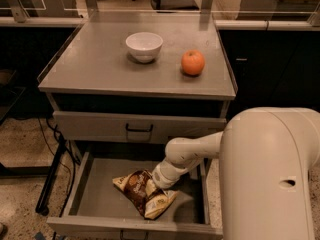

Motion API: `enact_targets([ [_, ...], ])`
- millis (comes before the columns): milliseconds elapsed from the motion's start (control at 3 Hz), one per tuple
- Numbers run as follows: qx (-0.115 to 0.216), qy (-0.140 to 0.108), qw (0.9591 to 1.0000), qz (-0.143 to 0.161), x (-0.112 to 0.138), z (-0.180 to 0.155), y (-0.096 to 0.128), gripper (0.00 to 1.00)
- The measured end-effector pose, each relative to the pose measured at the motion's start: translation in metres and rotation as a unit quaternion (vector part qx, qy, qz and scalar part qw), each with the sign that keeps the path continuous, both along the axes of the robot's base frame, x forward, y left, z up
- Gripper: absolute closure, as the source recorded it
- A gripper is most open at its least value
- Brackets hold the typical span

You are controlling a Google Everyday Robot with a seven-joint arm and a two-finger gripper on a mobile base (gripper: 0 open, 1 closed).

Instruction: Place brown chip bag into middle drawer

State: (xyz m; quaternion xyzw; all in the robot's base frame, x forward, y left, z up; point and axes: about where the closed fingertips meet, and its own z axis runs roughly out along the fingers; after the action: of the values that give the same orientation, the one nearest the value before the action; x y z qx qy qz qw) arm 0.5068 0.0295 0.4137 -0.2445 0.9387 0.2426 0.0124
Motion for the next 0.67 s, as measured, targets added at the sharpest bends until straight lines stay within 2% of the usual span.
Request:
enact_targets([
  [333, 0.0, 0.0, 1.0, 0.0, -0.0001, -0.0002, 0.0, 0.82],
  [667, 0.0, 0.0, 1.0, 0.0, -0.0002, -0.0002, 0.0, 0.59],
])
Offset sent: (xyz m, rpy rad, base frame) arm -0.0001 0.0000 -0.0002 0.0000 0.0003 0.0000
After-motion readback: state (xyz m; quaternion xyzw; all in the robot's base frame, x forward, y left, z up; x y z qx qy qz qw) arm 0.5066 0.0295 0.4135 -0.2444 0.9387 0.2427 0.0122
